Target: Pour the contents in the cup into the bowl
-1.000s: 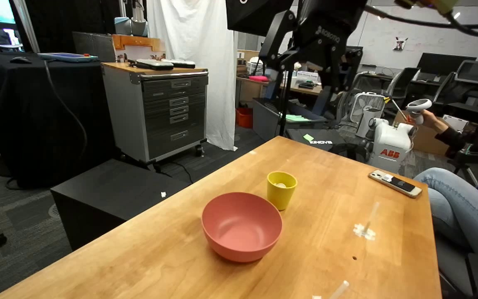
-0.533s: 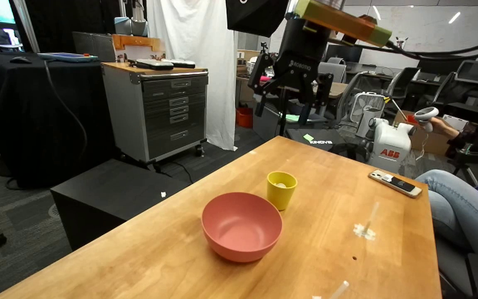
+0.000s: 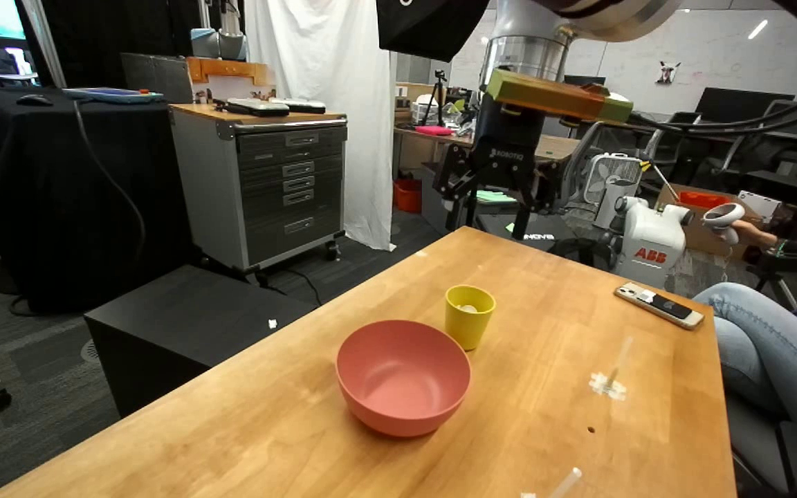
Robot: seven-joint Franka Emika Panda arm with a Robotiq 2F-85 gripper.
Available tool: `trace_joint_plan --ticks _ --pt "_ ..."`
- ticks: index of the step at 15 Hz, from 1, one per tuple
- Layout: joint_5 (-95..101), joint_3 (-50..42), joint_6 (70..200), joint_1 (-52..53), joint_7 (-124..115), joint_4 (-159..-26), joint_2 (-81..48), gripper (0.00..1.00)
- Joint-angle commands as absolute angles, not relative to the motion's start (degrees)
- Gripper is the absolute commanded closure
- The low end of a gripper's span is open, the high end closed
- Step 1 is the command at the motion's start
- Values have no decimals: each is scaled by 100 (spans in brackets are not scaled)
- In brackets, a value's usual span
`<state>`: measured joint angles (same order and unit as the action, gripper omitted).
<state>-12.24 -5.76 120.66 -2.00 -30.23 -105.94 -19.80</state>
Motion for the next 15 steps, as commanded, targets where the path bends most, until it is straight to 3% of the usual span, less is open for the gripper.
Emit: trace_joint_plan --ticks 1,15 --pt "-997 -703 11773 -202 -3164 -10290 -2323 0" --pt "-857 -907 11769 -311 -3091 -9878 -3263 0"
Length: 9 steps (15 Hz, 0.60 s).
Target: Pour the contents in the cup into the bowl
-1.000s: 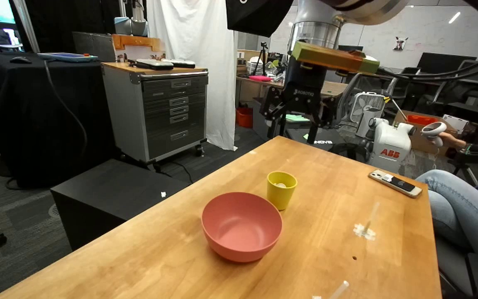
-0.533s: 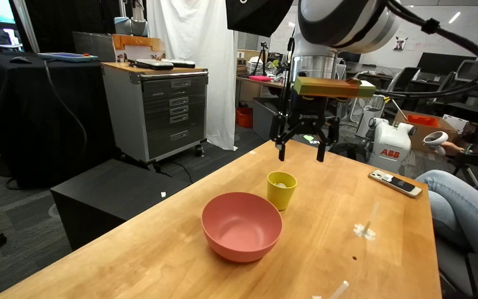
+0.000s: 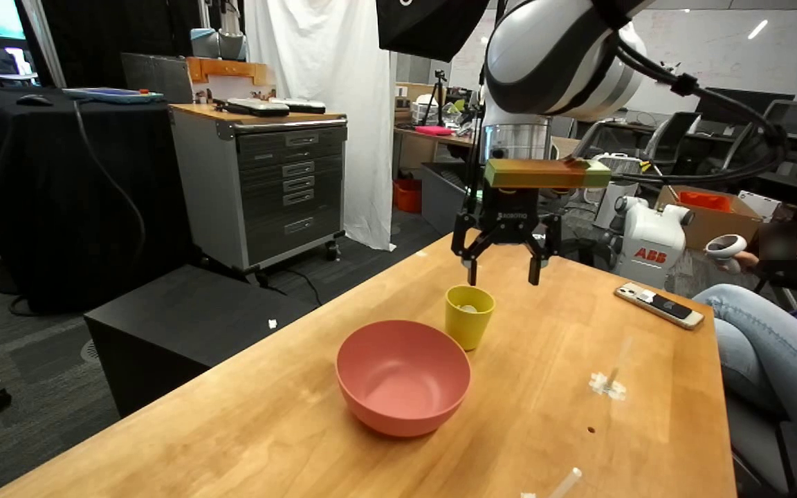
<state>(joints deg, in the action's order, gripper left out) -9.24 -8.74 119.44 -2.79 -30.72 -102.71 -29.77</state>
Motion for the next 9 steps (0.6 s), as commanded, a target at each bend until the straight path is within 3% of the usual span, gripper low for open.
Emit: trace_joint_plan --ticks 1,9 --pt "-855 -906 11827 -314 -3077 -9845 -3338 0" --pt "-777 -966 11745 -313 -3068 -9411 -3785 0"
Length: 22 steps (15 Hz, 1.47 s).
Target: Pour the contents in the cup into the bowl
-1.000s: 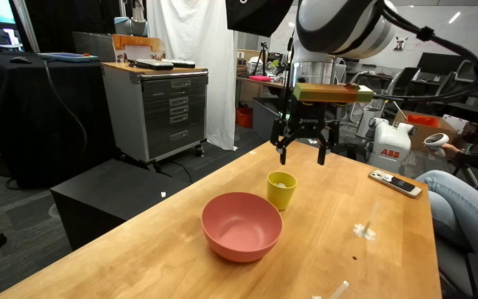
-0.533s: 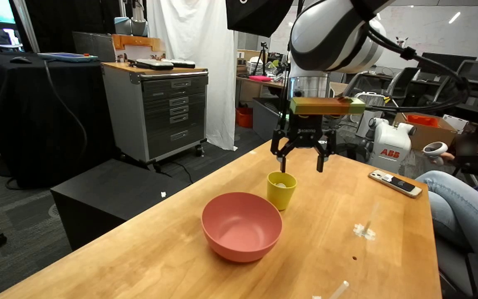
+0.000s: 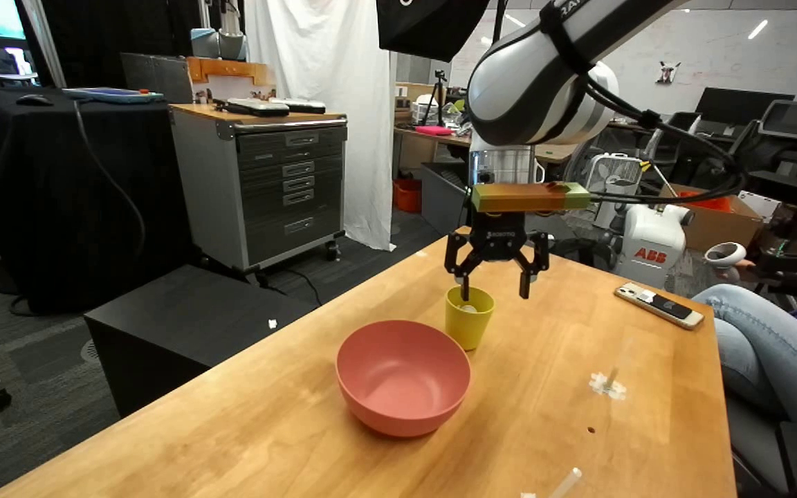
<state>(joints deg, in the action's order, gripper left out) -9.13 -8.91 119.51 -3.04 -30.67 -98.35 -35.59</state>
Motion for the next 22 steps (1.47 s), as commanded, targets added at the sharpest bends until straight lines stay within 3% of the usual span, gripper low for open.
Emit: trace_joint_plan --ticks 1,3,6,8,14,15,16,22 --pt "-767 -977 11718 -313 -3074 -9339 -3826 0" --pt "-737 -1010 11693 -328 -3075 -9212 -3898 0" --pt "-647 -1054 11615 -327 -3078 -9053 -3983 15" --pt "-585 -1063 11552 -307 -3066 -8970 -4040 5" --pt "-346 -1070 11511 -207 -3079 -8934 -4195 4" --pt "-327 -1069 11486 -202 -3072 -8921 -4224 8" --pt "-326 -1064 11478 -196 -3071 -8915 -4248 26" --pt "-365 -1053 11500 -198 -3051 -8855 -4316 70"
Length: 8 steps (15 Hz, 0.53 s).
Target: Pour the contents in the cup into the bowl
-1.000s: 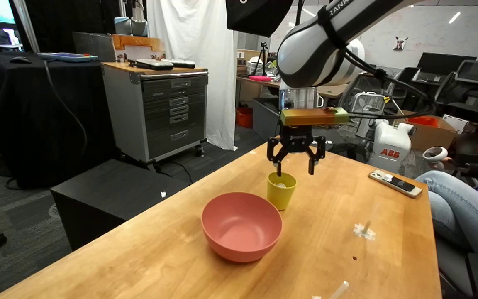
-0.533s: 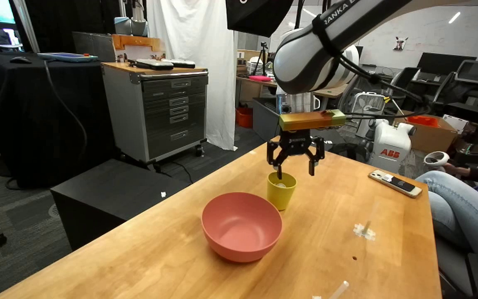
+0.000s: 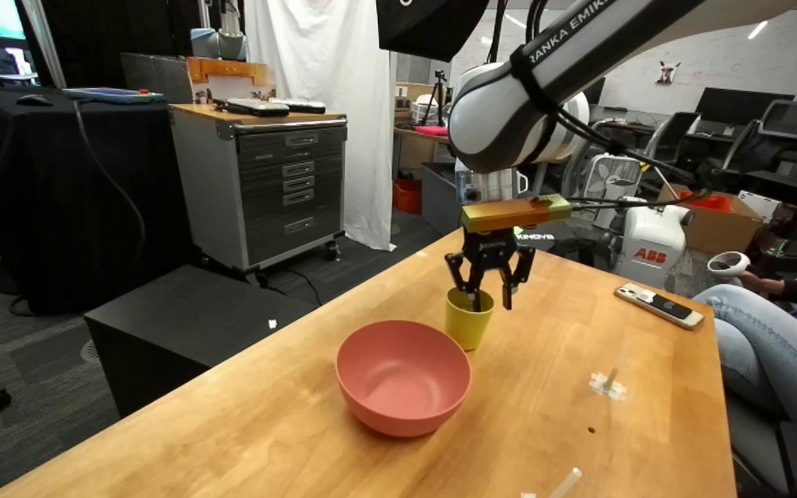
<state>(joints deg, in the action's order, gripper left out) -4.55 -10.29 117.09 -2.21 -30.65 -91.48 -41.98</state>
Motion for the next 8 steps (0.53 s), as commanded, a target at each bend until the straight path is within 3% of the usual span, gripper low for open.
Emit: trace_joint_plan --ticks 1,4,8 --pt "-375 -1049 11500 -201 -3051 -8850 -4312 79" --pt "-411 -1027 11530 -214 -3037 -8837 -4285 93" --pt "-422 -979 11576 -195 -3012 -8791 -4239 94"
